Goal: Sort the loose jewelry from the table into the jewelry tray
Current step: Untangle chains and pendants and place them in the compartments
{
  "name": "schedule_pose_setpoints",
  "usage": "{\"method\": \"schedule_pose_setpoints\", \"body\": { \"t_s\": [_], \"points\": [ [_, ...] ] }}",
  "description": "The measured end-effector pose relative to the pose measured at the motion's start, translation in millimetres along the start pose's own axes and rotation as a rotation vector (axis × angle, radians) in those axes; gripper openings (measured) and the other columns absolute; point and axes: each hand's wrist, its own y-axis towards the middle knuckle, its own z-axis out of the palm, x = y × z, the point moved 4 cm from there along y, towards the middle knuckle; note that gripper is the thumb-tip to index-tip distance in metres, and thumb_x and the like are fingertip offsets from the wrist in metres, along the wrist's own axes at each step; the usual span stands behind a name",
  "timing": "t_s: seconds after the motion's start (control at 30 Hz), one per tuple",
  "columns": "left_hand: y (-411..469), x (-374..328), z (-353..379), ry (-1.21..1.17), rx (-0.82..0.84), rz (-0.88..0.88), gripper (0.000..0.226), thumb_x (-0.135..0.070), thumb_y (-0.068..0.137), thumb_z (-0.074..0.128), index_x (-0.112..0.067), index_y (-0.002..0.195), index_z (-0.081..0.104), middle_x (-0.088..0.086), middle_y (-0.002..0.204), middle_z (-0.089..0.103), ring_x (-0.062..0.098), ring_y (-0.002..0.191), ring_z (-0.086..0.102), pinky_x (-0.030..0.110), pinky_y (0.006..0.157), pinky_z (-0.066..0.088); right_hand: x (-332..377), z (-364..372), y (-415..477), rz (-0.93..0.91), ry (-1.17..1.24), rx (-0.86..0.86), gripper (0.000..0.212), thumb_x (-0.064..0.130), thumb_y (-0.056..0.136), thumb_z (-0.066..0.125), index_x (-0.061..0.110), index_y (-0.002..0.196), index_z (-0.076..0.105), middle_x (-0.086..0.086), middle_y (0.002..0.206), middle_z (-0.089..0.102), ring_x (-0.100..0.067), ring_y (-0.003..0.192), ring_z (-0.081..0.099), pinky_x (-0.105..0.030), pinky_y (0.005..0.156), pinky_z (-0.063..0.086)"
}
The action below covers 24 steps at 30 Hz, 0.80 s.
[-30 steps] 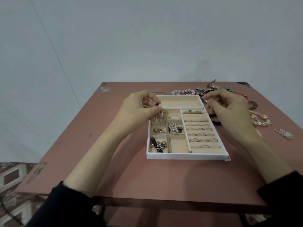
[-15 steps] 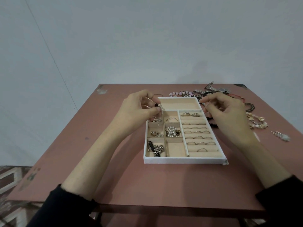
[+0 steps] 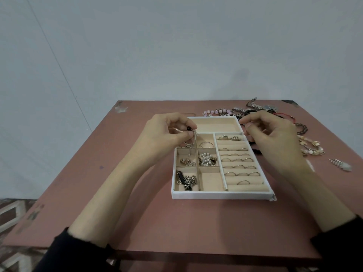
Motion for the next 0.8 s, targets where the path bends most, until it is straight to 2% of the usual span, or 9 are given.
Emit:
{"method": "schedule_pose_setpoints", "body": {
  "t_s": [0.27,0.43,0.5,0.57,0.67,0.8],
  "points": [
    [-3.5,-12.5,9.4,-0.119,0.047,-0.019,0.009,0.001,0.081,0.065,-0.005,0.088,0.066,0.004,0.072,0.066,0.002,0.057,0.063,0.009,0.056,0.046,-0.6,-0.4,-0.2,-0.004,-0.007,0.001,0.032,0.003,0.087,0.055,0.032,0.08,0.066,-0.002,0.071,0.062,-0.031,0.075,0.06,-0.051,0.071,0.055],
    [-4.1,-9.4,22.3,-0.133,0.105,-0.044,0.01,0.002,0.082,0.064,-0.008,0.083,0.064,0.014,0.083,0.067,0.021,0.072,0.07,0.021,0.066,0.055,-0.2,-0.6,-0.2,0.002,-0.002,0.001,0.032,0.003,0.087,0.055,0.032,0.079,0.067,-0.003,0.071,0.062,-0.034,0.076,0.059,-0.051,0.071,0.054],
    [-3.7,-5.5,26.2,-0.071,0.111,-0.044,0.011,0.0,0.081,0.066,-0.012,0.082,0.066,0.014,0.084,0.069,0.022,0.075,0.07,0.027,0.074,0.057,-0.8,-0.9,0.0,0.003,-0.005,0.001,0.032,0.003,0.087,0.055,0.033,0.079,0.067,-0.003,0.071,0.062,-0.033,0.076,0.059,-0.051,0.071,0.054],
    [-3.5,-3.2,28.0,0.045,0.108,-0.022,0.011,-0.006,0.079,0.069,-0.017,0.081,0.069,0.009,0.083,0.07,0.018,0.076,0.069,0.024,0.075,0.055,-1.4,-0.8,0.1,0.003,-0.009,-0.001,0.033,0.004,0.087,0.055,0.034,0.079,0.066,-0.002,0.071,0.062,-0.033,0.076,0.06,-0.051,0.07,0.055],
    [-4.0,-4.7,27.8,0.225,0.127,0.032,0.009,-0.013,0.079,0.071,-0.021,0.084,0.071,-0.003,0.076,0.069,0.004,0.06,0.06,0.007,0.057,0.044,-1.4,-0.6,0.0,0.003,-0.009,-0.003,0.033,0.004,0.087,0.054,0.033,0.08,0.067,-0.003,0.072,0.062,-0.033,0.076,0.059,-0.051,0.071,0.055],
    [-4.3,-7.9,28.1,0.332,0.18,0.088,0.012,-0.013,0.08,0.07,-0.021,0.088,0.073,-0.007,0.071,0.063,-0.006,0.054,0.052,0.004,0.053,0.037,-0.8,-0.7,0.5,0.003,-0.006,-0.013,0.031,0.003,0.086,0.055,0.031,0.08,0.067,-0.001,0.068,0.059,-0.034,0.075,0.059,-0.051,0.07,0.054]
  ]
}}
